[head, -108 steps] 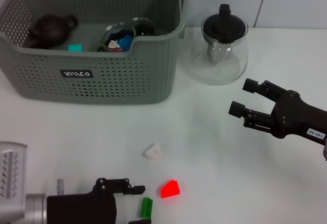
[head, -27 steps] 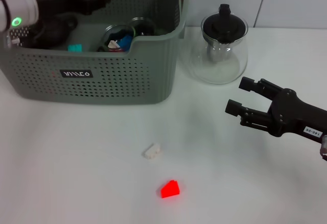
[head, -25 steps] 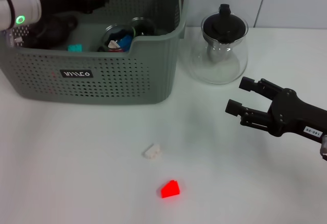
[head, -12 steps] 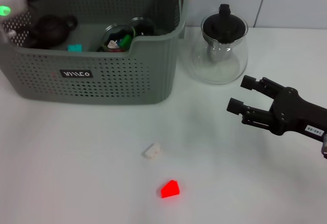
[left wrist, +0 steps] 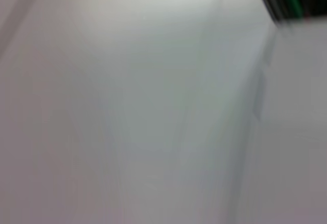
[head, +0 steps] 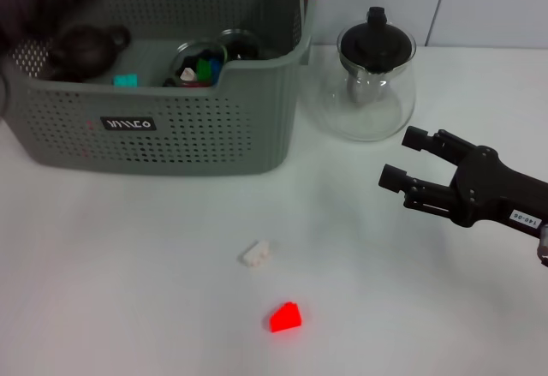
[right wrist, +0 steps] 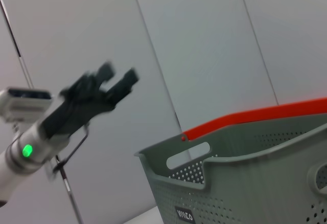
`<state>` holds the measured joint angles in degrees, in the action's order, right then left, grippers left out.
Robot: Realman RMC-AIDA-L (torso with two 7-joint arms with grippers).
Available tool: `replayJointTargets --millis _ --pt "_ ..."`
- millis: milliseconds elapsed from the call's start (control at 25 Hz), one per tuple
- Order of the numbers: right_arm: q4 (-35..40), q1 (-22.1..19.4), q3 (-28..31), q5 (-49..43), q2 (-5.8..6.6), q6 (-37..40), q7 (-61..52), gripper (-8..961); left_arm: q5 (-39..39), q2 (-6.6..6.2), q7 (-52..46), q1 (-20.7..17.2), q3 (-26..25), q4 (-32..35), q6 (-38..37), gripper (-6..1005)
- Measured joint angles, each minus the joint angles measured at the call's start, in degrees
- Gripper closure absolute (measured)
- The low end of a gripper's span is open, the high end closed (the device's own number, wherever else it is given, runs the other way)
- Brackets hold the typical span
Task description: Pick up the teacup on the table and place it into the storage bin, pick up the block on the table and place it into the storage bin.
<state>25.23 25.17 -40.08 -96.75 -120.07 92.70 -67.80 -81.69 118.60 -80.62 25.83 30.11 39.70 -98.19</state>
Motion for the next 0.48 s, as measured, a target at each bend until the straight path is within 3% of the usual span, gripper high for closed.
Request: replayJointTargets --millis 200,480 --pt "0.0 0.0 0.1 0.0 0.04 -0.1 -0.1 8 -15.4 1.74 14.2 -5.1 -0.5 0.6 -5.2 381" --pt "0.0 0.1 0.1 0.0 0.10 -0.1 -0.3 8 -30.4 4.42 25.1 -8.6 -0.2 0.0 -2.9 387"
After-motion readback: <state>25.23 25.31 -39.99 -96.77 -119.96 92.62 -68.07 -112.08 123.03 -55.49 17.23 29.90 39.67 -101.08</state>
